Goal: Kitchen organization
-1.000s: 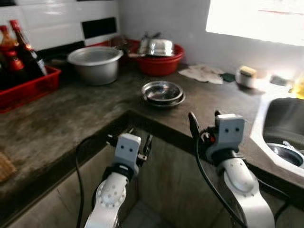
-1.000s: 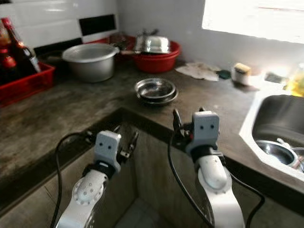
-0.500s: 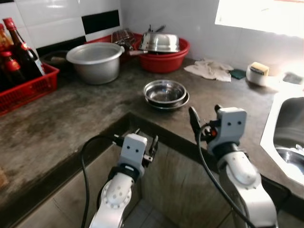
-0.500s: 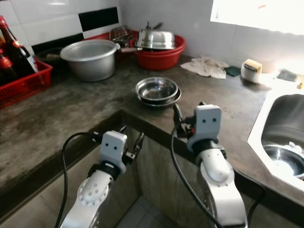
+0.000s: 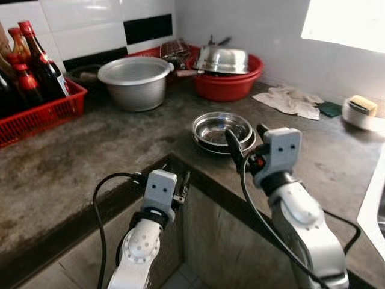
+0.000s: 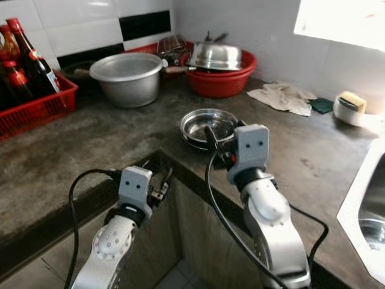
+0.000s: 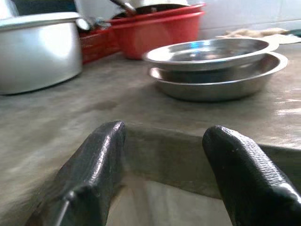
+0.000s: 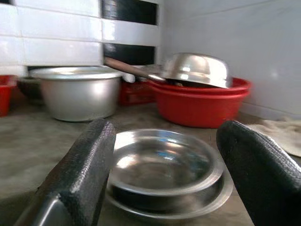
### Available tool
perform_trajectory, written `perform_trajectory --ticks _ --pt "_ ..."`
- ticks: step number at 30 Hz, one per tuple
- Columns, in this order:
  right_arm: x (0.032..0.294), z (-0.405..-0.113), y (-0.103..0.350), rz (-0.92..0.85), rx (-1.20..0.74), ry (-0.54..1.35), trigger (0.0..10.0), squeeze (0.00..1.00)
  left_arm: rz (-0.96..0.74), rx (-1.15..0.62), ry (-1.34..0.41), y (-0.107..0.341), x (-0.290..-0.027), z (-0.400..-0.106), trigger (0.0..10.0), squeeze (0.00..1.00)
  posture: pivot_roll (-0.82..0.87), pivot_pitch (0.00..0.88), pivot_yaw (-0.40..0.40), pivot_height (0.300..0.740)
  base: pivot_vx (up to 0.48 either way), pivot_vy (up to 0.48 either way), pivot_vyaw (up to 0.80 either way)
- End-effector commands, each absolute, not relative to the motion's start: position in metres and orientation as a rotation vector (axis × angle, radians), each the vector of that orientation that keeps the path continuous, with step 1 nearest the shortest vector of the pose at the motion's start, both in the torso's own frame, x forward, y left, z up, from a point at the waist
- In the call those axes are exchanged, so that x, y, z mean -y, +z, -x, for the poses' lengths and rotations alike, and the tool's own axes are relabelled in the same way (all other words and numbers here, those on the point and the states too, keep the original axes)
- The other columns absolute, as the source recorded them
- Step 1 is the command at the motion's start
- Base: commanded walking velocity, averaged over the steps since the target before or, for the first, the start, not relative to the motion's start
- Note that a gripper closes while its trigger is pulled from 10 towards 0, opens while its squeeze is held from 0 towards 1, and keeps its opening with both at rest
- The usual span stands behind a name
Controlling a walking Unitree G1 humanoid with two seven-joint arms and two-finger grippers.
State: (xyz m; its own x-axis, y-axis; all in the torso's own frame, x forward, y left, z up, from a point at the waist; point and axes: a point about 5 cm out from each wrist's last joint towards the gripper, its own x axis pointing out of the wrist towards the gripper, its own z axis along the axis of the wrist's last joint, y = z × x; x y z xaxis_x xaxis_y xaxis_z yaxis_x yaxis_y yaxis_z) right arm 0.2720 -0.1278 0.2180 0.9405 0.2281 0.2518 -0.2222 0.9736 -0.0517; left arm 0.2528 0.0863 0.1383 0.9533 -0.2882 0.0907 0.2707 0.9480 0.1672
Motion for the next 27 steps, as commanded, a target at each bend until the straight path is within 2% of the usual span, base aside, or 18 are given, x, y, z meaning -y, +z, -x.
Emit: perform_trajectory --ticks 1,4,7,9,14,15,16,19,23,27 --pt "0.133 -0.275 0.218 0.028 0.25 0.219 10.0 0.0 -0.156 0.115 -0.297 0.139 -0.082 -0.252 10.0 0.0 0.17 0.0 -0.038 0.74 0.0 0.0 0.0" --pt "0.136 -0.281 0.219 0.024 0.237 0.208 10.0 0.0 -0.152 0.114 -0.299 0.139 -0.082 -0.252 10.0 0.0 0.17 0.0 -0.041 0.74 0.0 0.0 0.0" --pt "0.139 -0.295 0.211 0.052 0.113 0.203 10.0 0.0 -0.142 0.109 -0.303 0.138 -0.081 -0.252 10.0 0.0 0.17 0.008 -0.041 0.74 0.0 0.0 0.0" --pt "0.136 -0.308 0.21 0.071 0.089 0.216 10.0 0.0 -0.145 0.101 -0.316 0.135 -0.079 -0.248 10.0 0.0 0.17 0.013 -0.046 0.74 0.0 0.0 0.0" --pt "0.135 -0.315 0.212 0.068 0.082 0.221 10.0 0.0 -0.139 0.092 -0.314 0.133 -0.079 -0.246 10.0 0.0 0.17 0.015 -0.051 0.74 0.0 0.0 0.0" --pt "0.136 -0.33 0.215 0.078 0.056 0.199 10.0 0.0 -0.13 0.064 -0.341 0.127 -0.078 -0.24 10.0 0.0 0.18 0.034 -0.071 0.74 0.0 0.0 0.0" --pt "0.136 -0.33 0.215 0.078 0.056 0.199 10.0 0.0 -0.13 0.064 -0.341 0.127 -0.078 -0.24 10.0 0.0 0.18 0.034 -0.071 0.74 0.0 0.0 0.0" --pt "0.136 -0.356 0.229 0.056 0.045 0.152 10.0 0.0 -0.13 0.058 -0.425 0.124 -0.072 -0.229 10.0 0.0 0.19 0.042 -0.076 0.74 0.0 0.0 0.0" --pt "0.134 -0.383 0.235 -0.018 -0.041 0.121 10.0 0.0 -0.113 0.053 -0.424 0.124 -0.069 -0.225 10.0 0.0 0.19 0.062 -0.096 0.74 0.0 0.0 0.0" --pt "0.133 -0.393 0.235 -0.046 -0.101 0.1 10.0 0.0 -0.108 0.057 -0.426 0.125 -0.067 -0.224 10.0 0.0 0.2 0.07 -0.103 0.74 0.0 0.0 0.0"
